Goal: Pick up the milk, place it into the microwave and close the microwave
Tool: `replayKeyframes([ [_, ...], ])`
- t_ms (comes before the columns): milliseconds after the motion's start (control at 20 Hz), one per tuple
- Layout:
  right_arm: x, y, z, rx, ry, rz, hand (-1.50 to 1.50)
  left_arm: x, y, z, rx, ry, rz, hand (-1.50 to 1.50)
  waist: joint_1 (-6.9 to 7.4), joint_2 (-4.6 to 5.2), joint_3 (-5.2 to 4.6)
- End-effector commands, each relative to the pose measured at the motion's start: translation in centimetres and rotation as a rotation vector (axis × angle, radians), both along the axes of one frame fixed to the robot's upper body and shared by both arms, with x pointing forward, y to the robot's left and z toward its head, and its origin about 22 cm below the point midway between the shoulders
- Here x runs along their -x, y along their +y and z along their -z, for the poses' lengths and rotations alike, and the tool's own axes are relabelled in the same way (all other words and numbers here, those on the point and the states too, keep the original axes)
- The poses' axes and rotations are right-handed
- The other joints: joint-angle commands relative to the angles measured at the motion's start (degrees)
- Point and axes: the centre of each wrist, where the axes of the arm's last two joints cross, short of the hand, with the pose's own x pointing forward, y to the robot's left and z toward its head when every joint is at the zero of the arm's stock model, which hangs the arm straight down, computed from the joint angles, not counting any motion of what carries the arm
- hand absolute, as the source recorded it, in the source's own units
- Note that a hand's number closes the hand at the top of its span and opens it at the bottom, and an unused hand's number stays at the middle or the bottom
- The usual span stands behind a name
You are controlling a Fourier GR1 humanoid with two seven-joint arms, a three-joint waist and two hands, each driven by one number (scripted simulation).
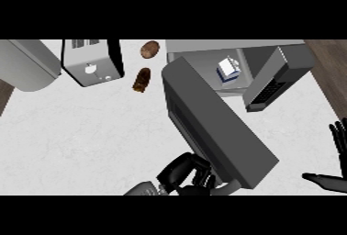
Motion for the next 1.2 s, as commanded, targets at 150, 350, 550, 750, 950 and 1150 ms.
replayKeyframes([
  [150, -2.6, 1.1, -1.9, -0.091, -0.124, -0.154, -1.50, -0.4, -2.8, -2.4, 0.082, -0.023, -0.038, -1.50, -2.93, 0.42, -0.09],
  [350, -3.2, 1.3, -3.2, -0.063, -0.112, -0.198, -1.50, -1.9, -3.5, -3.6, 0.067, -0.077, -0.059, 1.50, -5.78, 0.62, -0.20],
  [550, -4.4, 1.6, -4.5, -0.063, -0.135, -0.238, -1.50, -3.3, -4.0, -4.9, 0.090, -0.088, -0.112, 1.50, -7.33, 1.12, -0.10],
  [750, -5.9, 3.3, -5.3, -0.039, -0.133, -0.285, -1.50, -6.0, -4.7, -7.6, 0.124, -0.200, -0.146, 1.50, -8.54, 1.67, -0.10],
  [950, -6.5, 2.9, -6.8, -0.027, -0.137, -0.328, -1.50, -7.3, -5.1, -9.0, 0.145, -0.228, -0.182, 1.50, -10.92, 2.11, -0.01],
  [1150, -7.9, 3.1, -8.7, -0.021, -0.187, -0.325, -1.50, -8.8, -5.5, -10.5, 0.140, -0.249, -0.224, 1.50, -12.90, 2.67, 0.13],
])
